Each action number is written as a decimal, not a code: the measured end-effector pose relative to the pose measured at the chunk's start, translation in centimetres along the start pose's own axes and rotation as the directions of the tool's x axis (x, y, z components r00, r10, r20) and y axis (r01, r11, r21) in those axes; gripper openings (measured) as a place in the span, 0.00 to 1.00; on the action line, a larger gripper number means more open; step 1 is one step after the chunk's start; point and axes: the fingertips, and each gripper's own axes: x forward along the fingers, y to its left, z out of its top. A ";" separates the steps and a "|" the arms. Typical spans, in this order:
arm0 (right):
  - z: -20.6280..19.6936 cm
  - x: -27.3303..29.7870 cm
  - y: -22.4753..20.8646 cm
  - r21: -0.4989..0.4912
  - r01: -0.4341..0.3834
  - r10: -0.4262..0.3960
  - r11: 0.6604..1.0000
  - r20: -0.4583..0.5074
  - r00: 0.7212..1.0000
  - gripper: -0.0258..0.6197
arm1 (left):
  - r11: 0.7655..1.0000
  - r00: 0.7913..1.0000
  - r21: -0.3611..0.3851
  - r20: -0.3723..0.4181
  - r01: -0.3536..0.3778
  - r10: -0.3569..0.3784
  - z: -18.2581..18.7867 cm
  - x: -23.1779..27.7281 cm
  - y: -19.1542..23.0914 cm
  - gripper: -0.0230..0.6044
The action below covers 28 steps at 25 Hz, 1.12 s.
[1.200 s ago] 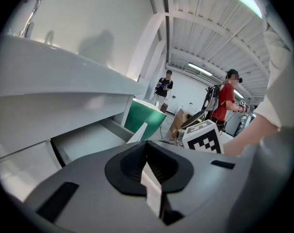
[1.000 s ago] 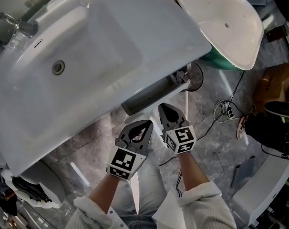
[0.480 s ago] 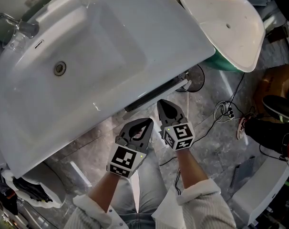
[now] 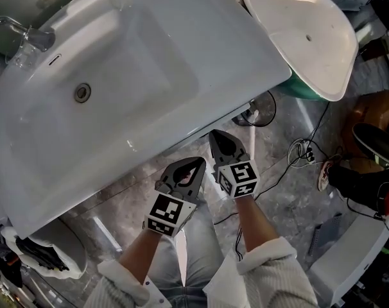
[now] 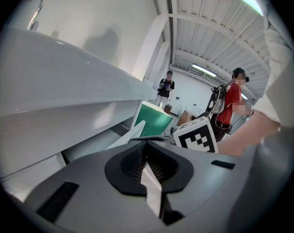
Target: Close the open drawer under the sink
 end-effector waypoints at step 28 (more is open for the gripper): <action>2.2 3.9 0.0 -0.007 0.008 -0.008 1.000 0.007 1.000 0.05 | 0.998 0.998 0.010 0.003 -0.055 0.055 0.8 -0.7 1.9 0.06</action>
